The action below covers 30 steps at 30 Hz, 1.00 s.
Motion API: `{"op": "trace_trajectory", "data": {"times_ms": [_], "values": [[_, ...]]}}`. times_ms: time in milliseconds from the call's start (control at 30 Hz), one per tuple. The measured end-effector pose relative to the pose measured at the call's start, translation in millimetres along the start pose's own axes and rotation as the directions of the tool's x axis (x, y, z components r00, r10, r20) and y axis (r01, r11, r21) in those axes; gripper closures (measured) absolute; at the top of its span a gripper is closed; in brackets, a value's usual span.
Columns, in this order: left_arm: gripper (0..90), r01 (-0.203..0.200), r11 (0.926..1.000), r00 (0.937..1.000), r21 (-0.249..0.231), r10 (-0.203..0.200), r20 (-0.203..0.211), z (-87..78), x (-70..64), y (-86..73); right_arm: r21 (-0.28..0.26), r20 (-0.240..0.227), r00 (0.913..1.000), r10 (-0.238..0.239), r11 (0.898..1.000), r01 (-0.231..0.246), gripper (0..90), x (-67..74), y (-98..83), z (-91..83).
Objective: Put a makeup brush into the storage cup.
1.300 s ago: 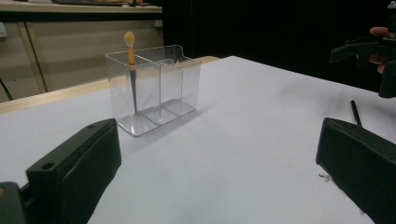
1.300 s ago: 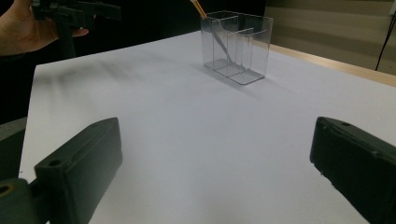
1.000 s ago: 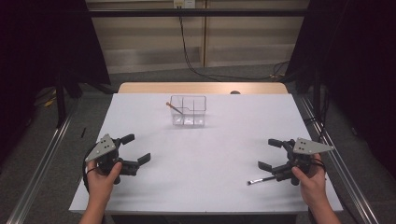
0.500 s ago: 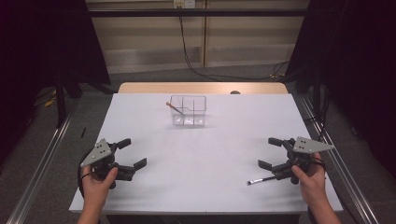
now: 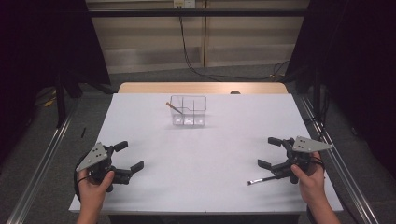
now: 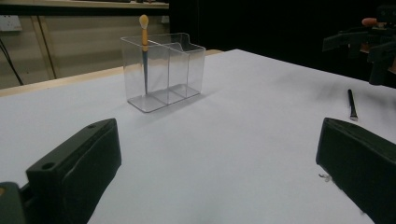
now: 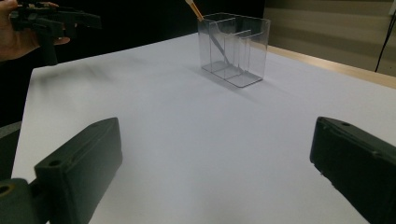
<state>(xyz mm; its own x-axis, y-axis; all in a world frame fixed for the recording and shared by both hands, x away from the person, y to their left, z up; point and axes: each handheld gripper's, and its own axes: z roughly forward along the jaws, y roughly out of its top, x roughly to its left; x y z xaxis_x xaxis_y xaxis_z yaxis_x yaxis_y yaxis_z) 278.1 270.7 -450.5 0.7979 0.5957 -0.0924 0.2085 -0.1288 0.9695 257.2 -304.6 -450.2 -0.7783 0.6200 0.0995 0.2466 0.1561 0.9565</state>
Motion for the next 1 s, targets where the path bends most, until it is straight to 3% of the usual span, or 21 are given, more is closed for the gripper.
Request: {"op": "trace_trajectory", "data": {"times_ms": [300, 533, 1000], "values": [[0.0, 0.012, 0.9997, 0.9998, -0.022, -0.013, -0.018, -12.8, 0.8, -3.1, -0.009, -0.019, 0.9998, -0.005, 1.0, 0.005, 1.9, -0.9, 4.6, 11.7], [0.0, -0.004, 1.0, 1.0, 0.005, 0.004, -0.008, -9.7, -0.9, -4.6, -0.009, -0.015, 0.9999, -0.003, 1.0, 0.002, 1.9, -1.8, 4.8, 9.9], [0.0, -0.004, 1.0, 1.0, -0.003, 0.004, 0.003, -1.5, 0.1, -2.9, -0.01, 0.003, 1.0, 0.003, 1.0, -0.003, 1.9, -2.9, 2.1, 1.3]]}}
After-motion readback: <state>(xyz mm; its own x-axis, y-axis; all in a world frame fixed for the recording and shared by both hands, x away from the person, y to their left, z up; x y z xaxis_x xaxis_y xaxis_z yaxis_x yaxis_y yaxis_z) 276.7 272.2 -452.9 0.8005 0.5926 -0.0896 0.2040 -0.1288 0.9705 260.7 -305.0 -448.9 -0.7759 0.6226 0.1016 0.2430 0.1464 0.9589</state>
